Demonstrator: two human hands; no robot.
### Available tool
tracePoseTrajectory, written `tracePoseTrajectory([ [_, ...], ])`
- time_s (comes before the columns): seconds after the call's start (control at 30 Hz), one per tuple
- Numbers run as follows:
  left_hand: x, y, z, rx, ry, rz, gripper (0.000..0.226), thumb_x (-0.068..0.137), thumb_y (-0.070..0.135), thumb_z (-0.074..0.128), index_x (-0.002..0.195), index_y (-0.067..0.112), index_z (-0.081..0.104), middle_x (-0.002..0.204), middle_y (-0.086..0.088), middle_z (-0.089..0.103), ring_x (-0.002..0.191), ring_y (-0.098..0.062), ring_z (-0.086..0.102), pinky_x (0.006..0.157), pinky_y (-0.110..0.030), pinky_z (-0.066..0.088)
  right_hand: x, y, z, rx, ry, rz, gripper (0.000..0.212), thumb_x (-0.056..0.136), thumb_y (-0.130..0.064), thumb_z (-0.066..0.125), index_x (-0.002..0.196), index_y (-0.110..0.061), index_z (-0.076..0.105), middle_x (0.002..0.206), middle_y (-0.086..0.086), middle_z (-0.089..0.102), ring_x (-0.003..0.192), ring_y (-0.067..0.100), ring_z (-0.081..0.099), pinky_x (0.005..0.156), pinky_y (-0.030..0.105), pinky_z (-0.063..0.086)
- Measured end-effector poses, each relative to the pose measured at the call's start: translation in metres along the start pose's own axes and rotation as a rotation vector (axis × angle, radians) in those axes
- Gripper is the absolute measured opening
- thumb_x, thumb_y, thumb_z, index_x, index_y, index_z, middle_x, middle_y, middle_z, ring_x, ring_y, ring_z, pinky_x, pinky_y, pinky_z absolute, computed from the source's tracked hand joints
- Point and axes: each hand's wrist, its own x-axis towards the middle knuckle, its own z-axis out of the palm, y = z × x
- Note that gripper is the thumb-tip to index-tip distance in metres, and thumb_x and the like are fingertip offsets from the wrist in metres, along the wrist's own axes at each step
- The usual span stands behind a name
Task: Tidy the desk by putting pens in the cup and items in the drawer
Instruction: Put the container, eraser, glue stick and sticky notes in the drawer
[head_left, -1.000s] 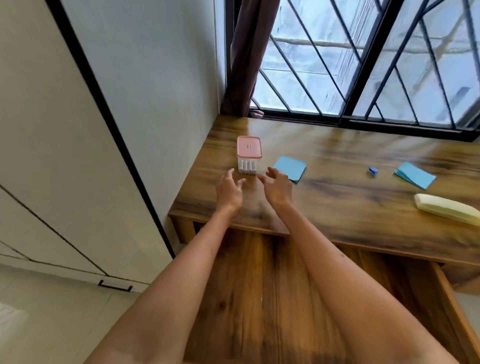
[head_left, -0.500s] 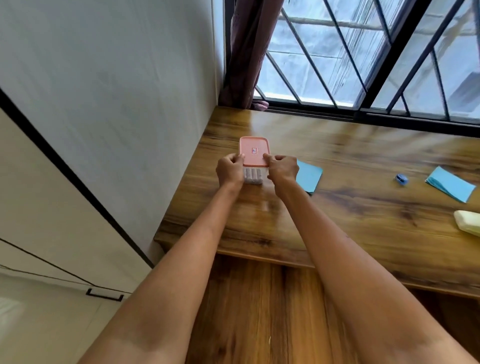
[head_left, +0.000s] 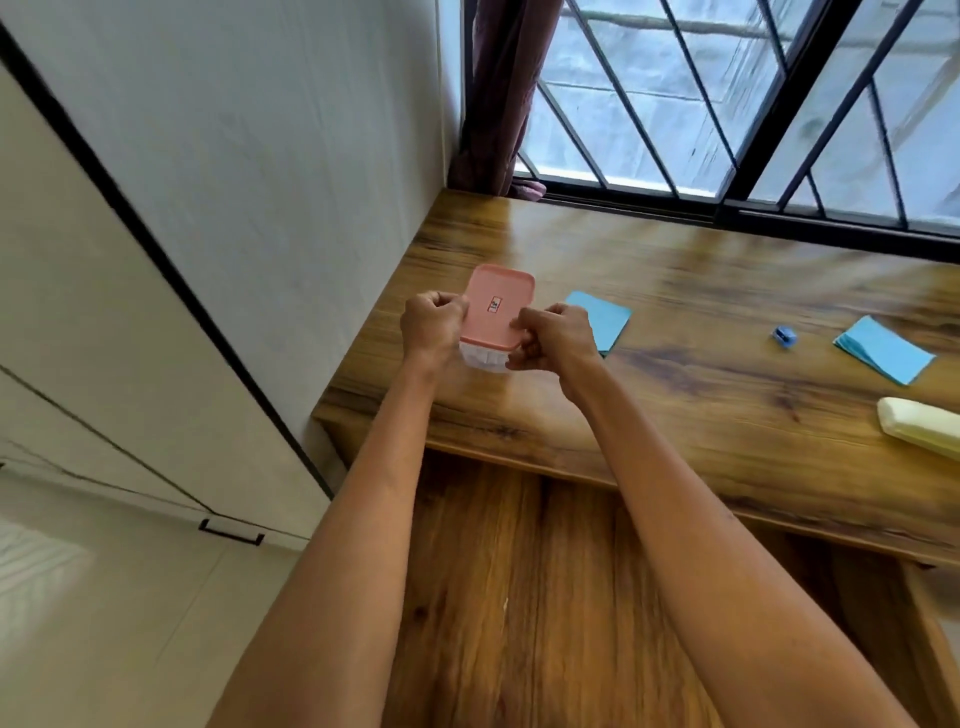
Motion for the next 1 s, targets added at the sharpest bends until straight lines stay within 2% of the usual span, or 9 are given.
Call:
tracePoseTrajectory([
  [0.13, -0.052, -0.006, -0.029, 0.106, -0.008, -0.049, 0.022, 0.090, 0.018, 0.055, 0.069, 0.015, 0.052, 0.071, 0.000, 0.061, 0.066, -0.015, 0.058, 0.047, -0.019, 0.043, -0.048, 0.004, -0.009, -0.147, -0.252, 0.137, 0.015, 0.086, -0.008, 0.058, 0.095, 0.004, 0.059, 0.061, 0.012, 0.056, 0.053, 0.026, 0.064, 0.073, 0.049, 0.059],
  [0.23, -0.096, -0.019, -0.057, 0.154, -0.063, -0.150, 0.021, 0.088, 0.017, 0.057, 0.069, 0.015, 0.049, 0.072, -0.004, 0.059, 0.067, -0.020, 0.057, 0.048, -0.025, 0.042, -0.083, 0.020, -0.015, -0.242, -0.433, 0.255, 0.019, 0.080, -0.004, 0.065, 0.094, 0.008, 0.059, 0.066, 0.018, 0.062, 0.063, 0.032, 0.069, 0.075, 0.049, 0.059],
  [0.43, -0.174, -0.057, -0.113, 0.363, -0.354, -0.394, 0.010, 0.091, 0.003, 0.052, 0.081, 0.004, 0.052, 0.076, -0.016, 0.057, 0.058, -0.022, 0.058, 0.053, -0.032, 0.055, -0.140, 0.073, -0.005, -0.453, -0.710, 0.478, 0.026, 0.080, -0.006, 0.070, 0.097, 0.012, 0.063, 0.079, 0.023, 0.069, 0.071, 0.033, 0.070, 0.077, 0.046, 0.059],
  [0.5, -0.191, -0.076, -0.122, 0.486, -0.368, -0.437, 0.006, 0.088, 0.002, 0.055, 0.092, -0.002, 0.057, 0.085, -0.018, 0.063, 0.069, -0.024, 0.065, 0.062, -0.034, 0.057, -0.155, 0.095, 0.005, -0.496, -0.725, 0.501, 0.031, 0.080, -0.007, 0.071, 0.102, 0.013, 0.063, 0.087, 0.026, 0.070, 0.077, 0.035, 0.071, 0.077, 0.045, 0.059],
  [0.57, -0.201, -0.095, -0.125, 0.596, -0.339, -0.463, 0.019, 0.086, 0.002, 0.059, 0.104, -0.003, 0.058, 0.101, -0.018, 0.065, 0.090, -0.028, 0.067, 0.076, -0.039, 0.059, -0.167, 0.115, 0.015, -0.504, -0.727, 0.522, 0.033, 0.081, -0.006, 0.071, 0.107, 0.012, 0.062, 0.094, 0.028, 0.071, 0.082, 0.036, 0.072, 0.074, 0.045, 0.060],
  [0.63, -0.209, -0.105, -0.125, 0.730, -0.308, -0.425, 0.022, 0.086, 0.003, 0.060, 0.107, -0.001, 0.057, 0.107, -0.017, 0.063, 0.098, -0.030, 0.065, 0.084, -0.042, 0.057, -0.175, 0.132, 0.024, -0.498, -0.724, 0.552, 0.034, 0.083, -0.005, 0.070, 0.111, 0.012, 0.060, 0.100, 0.028, 0.070, 0.086, 0.036, 0.072, 0.074, 0.045, 0.060],
  [0.7, -0.213, -0.108, -0.121, 0.892, -0.279, -0.341, 0.016, 0.088, 0.005, 0.059, 0.103, 0.002, 0.055, 0.100, -0.014, 0.062, 0.091, -0.027, 0.066, 0.083, -0.038, 0.057, -0.179, 0.144, 0.028, -0.487, -0.723, 0.583, 0.035, 0.085, -0.003, 0.066, 0.115, 0.013, 0.058, 0.105, 0.028, 0.068, 0.085, 0.036, 0.071, 0.071, 0.044, 0.060],
  [0.8, -0.219, -0.110, -0.114, 1.127, -0.224, -0.212, 0.011, 0.092, 0.013, 0.054, 0.102, 0.007, 0.056, 0.090, -0.008, 0.057, 0.079, -0.022, 0.061, 0.070, -0.029, 0.049, -0.185, 0.151, 0.032, -0.456, -0.720, 0.615, 0.034, 0.087, -0.002, 0.064, 0.117, 0.013, 0.057, 0.104, 0.028, 0.067, 0.070, 0.031, 0.070, 0.064, 0.040, 0.060],
  [1.0, -0.223, -0.116, -0.101, 1.281, -0.186, -0.153, 0.019, 0.092, 0.015, 0.054, 0.110, 0.010, 0.059, 0.102, -0.008, 0.064, 0.093, -0.023, 0.063, 0.069, -0.028, 0.043, -0.187, 0.152, 0.037, -0.463, -0.711, 0.607, 0.032, 0.088, -0.003, 0.062, 0.114, 0.015, 0.058, 0.099, 0.028, 0.068, 0.067, 0.031, 0.071, 0.060, 0.038, 0.061],
])
